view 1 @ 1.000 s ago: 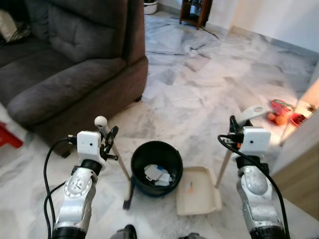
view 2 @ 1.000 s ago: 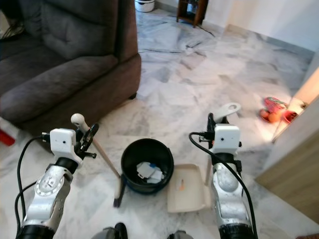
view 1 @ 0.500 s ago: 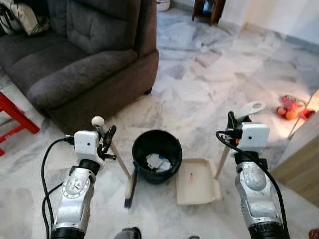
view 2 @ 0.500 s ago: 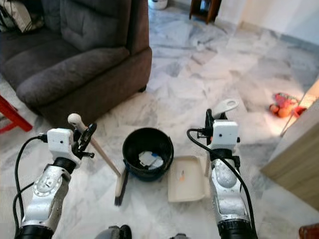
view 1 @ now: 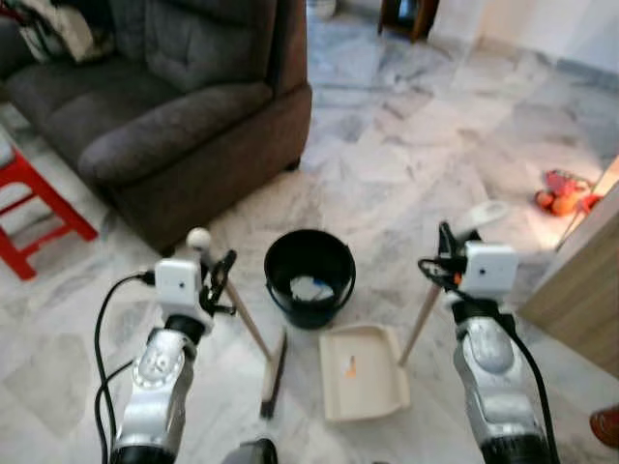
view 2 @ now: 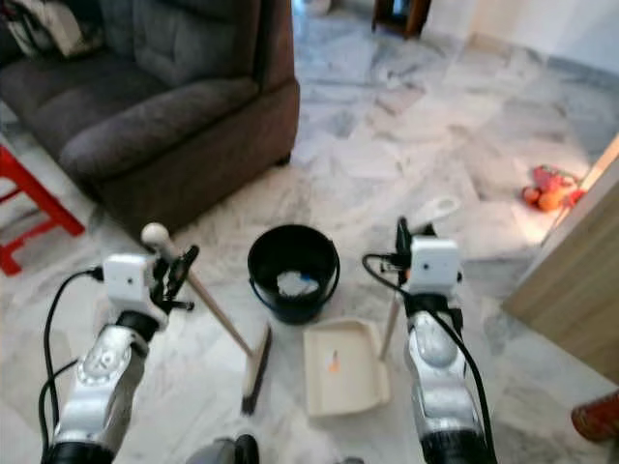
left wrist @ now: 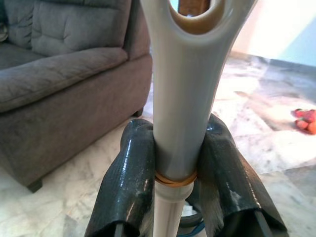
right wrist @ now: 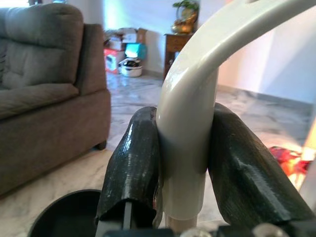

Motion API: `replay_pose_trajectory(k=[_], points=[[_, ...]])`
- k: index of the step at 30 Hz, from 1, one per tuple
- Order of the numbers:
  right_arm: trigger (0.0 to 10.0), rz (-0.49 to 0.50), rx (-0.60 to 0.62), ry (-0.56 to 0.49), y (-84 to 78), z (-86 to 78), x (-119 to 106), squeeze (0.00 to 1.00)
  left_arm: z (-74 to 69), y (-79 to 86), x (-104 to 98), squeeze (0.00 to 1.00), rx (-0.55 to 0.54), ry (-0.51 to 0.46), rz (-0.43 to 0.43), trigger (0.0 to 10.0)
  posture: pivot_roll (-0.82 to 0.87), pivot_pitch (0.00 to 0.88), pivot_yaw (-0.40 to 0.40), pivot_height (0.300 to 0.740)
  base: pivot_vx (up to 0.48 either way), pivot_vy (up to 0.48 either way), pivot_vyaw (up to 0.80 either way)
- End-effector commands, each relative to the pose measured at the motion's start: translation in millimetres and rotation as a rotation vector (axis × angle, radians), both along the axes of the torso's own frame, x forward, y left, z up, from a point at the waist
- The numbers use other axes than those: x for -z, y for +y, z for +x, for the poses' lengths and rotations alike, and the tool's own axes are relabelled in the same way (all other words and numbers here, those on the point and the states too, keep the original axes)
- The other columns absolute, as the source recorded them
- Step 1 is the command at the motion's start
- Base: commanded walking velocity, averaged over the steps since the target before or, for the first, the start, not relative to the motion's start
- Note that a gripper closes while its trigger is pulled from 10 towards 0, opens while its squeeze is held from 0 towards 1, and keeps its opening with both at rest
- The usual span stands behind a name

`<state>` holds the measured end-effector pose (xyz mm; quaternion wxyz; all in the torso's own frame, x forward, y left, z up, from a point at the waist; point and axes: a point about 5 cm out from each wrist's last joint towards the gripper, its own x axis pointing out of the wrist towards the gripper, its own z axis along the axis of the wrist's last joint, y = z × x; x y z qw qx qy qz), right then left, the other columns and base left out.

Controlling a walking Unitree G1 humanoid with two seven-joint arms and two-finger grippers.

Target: Sweep floor

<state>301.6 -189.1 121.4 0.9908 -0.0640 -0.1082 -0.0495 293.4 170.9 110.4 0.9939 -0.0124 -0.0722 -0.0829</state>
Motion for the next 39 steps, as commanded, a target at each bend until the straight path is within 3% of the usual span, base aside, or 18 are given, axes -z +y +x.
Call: replay_pose_trajectory(k=[1, 12, 21, 30, 36, 39], points=[[10.0, -0.011, 0.000, -0.042, 0.5, 0.4, -9.8, 0.00, 0.8, 2.0, -8.3, 0.00, -0.002, -0.043, 0.015, 10.0, 0.02, 0.112, -0.014, 0.740, -0.251, 0.000, 0.00], [10.0, 0.039, 0.001, -0.018, 8.9, -1.8, -5.5, 0.00, 2.6, 3.0, -7.8, 0.00, -0.012, -0.038, 0.017, 10.0, 0.01, 0.111, -0.013, 0.740, -0.022, 0.000, 0.00], [10.0, 0.063, 0.058, 0.040, 5.5, -4.4, 6.3, 0.00, 4.7, 4.2, -11.5, 0.00, 0.001, -0.045, 0.032, 10.0, 0.02, 0.105, 0.002, 0.740, 0.000, 0.000, 0.00], [10.0, 0.079, 0.071, 0.051, 4.7, -5.8, 9.4, 0.00, 4.9, 2.8, -11.7, 0.00, 0.009, -0.045, 0.033, 10.0, 0.02, 0.099, 0.008, 0.740, 0.000, 0.000, -0.44], [10.0, 0.087, 0.099, 0.049, -2.5, -7.7, 9.1, 0.00, 5.6, -3.0, -11.0, 0.00, 0.021, -0.044, 0.025, 10.0, -0.01, 0.101, 0.002, 0.740, 0.000, 0.000, -0.39], [10.0, 0.101, 0.153, 0.031, -13.7, -8.8, 6.4, 0.00, 5.7, -8.2, -9.9, 0.00, 0.028, -0.043, 0.019, 10.0, -0.03, 0.101, -0.003, 0.740, 0.000, 0.000, -0.79]])
